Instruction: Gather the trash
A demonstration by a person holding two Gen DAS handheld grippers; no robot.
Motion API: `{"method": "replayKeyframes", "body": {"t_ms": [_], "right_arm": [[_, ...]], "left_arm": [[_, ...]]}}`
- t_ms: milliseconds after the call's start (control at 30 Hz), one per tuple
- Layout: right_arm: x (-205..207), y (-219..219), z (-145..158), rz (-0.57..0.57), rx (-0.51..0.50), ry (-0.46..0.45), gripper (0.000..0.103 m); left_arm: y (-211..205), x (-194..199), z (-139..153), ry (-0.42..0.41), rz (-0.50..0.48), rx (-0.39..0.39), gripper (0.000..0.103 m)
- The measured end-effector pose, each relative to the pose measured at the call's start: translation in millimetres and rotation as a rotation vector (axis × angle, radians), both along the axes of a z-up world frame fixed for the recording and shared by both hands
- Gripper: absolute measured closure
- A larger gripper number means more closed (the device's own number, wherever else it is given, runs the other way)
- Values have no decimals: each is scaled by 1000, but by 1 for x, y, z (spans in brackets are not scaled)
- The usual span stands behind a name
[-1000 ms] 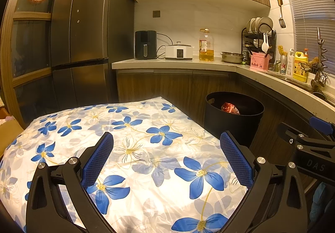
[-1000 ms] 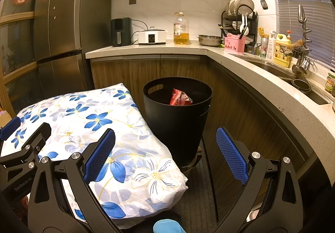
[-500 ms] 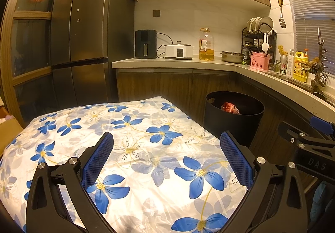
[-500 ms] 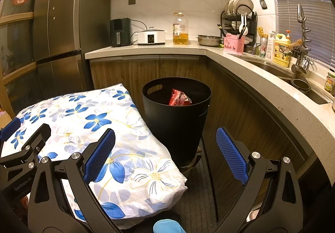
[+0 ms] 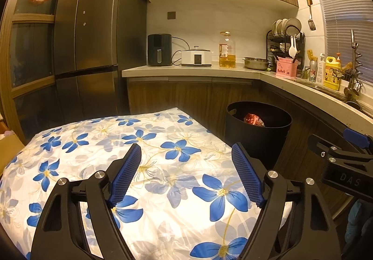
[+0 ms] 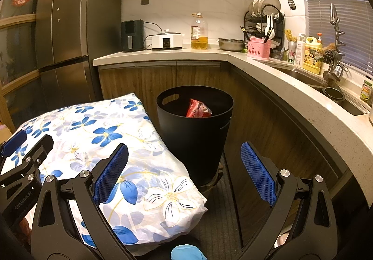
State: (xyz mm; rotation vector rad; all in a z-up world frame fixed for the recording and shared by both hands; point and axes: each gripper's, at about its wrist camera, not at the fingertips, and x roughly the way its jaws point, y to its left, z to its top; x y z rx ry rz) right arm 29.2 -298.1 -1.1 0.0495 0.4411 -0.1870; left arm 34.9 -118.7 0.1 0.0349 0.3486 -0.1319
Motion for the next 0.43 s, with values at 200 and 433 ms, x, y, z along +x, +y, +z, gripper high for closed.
{"method": "replayKeyframes", "body": {"t_ms": [200, 433], "right_arm": [[0, 0, 0, -1, 0, -1, 7], [0, 0, 0, -3, 2, -1, 7]], "left_arm": [[-3, 0, -1, -1, 0, 20, 13], [-1, 0, 0, 11, 19, 11, 6]]}}
